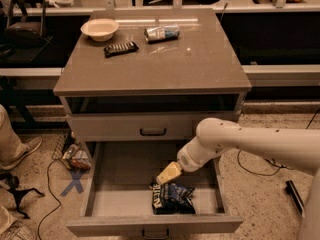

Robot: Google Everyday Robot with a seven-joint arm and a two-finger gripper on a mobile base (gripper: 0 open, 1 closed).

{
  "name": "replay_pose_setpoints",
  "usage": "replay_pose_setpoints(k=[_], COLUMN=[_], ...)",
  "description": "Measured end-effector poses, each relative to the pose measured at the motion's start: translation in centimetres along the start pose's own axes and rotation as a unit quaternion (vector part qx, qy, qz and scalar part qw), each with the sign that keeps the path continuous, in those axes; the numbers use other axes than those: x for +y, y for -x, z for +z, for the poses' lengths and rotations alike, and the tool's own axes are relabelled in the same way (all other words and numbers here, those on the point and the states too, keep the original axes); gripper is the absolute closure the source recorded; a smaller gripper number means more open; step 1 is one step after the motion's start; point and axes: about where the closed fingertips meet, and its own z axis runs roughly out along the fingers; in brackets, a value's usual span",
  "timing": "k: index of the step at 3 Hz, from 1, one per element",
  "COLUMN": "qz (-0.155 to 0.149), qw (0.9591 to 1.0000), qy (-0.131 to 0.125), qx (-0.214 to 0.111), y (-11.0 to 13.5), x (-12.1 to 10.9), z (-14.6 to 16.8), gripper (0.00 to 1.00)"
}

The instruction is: Place blue chip bag into middle drawer

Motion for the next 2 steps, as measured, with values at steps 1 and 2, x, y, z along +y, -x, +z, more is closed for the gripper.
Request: replay_pose_setpoints(k=[1, 2], qz=[0.014, 0.039], qw=[0.9993, 0.9942], qy=[-0.028, -0.092], qx=[-0.019, -0.040], y=[0.3, -1.4], x=[-4.3, -12.1], z=[-1.0, -8.1], gripper=[0.00, 0.00])
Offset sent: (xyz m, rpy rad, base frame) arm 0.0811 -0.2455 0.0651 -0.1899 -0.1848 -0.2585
